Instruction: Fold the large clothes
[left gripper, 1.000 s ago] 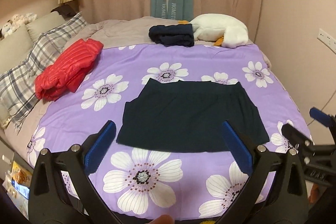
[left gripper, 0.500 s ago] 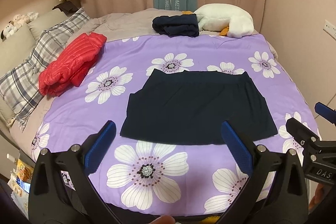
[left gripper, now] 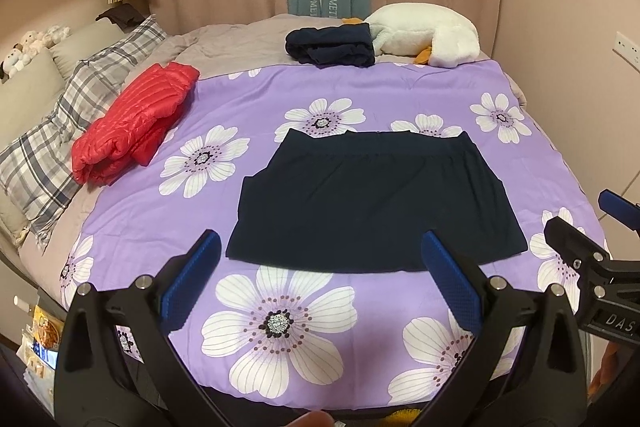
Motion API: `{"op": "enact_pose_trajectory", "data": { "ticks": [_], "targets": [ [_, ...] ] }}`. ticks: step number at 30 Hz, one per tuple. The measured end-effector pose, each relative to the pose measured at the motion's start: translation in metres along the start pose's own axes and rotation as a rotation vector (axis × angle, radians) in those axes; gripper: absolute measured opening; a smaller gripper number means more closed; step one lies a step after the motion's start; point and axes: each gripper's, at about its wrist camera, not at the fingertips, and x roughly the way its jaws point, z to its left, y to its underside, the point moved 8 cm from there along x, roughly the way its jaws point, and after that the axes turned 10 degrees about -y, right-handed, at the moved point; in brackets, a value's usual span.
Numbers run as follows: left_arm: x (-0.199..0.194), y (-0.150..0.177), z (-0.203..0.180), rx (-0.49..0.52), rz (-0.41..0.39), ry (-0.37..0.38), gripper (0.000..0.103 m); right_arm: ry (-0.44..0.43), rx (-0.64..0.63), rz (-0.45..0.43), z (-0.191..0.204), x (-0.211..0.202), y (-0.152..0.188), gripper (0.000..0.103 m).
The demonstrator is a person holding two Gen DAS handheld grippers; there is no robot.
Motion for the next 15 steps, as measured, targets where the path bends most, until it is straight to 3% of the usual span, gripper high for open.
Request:
{"op": "enact_pose_trajectory", "data": {
  "ticks": [15],
  "targets": [
    [0.0018, 0.0014, -0.0061, 0.012, 0.003, 0.001, 0.101, 0.0, 0.006, -0.001, -0.0036, -0.0008, 0.0018, 0.102]
  ]
}}
